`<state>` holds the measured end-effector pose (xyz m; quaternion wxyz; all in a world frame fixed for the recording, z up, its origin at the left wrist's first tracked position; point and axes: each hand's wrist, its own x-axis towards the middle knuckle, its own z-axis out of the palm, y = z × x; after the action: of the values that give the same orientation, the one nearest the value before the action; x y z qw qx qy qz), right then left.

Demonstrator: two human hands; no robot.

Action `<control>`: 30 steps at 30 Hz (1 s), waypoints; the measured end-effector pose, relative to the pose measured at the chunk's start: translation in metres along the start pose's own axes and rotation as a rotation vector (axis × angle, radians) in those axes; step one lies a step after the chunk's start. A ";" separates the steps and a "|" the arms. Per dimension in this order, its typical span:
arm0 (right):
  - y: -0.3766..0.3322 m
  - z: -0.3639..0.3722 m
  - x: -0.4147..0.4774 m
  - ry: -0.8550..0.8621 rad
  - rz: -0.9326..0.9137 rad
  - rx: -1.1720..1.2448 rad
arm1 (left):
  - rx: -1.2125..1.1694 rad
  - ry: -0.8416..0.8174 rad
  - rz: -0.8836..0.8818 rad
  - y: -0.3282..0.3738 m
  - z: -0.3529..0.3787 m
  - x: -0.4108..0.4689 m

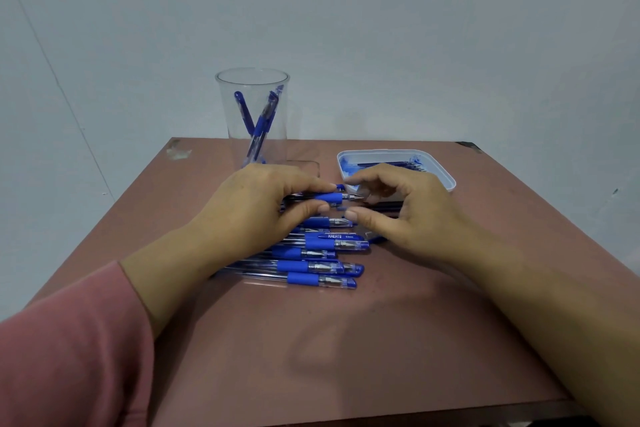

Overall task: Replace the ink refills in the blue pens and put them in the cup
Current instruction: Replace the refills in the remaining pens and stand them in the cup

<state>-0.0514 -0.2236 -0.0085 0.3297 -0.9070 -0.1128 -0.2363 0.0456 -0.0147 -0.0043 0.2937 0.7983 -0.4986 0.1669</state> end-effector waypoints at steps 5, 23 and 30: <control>0.003 0.003 0.001 -0.051 -0.013 -0.081 | 0.013 -0.007 0.010 0.002 0.000 0.001; -0.007 0.001 0.002 0.071 -0.025 -0.031 | 0.013 -0.032 -0.059 0.004 0.000 0.001; -0.007 0.000 0.001 0.068 0.030 0.066 | 0.000 -0.034 -0.081 0.005 -0.002 0.001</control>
<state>-0.0528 -0.2182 -0.0046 0.3666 -0.8886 -0.0958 -0.2584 0.0421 -0.0162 -0.0010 0.2917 0.8205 -0.4708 0.1416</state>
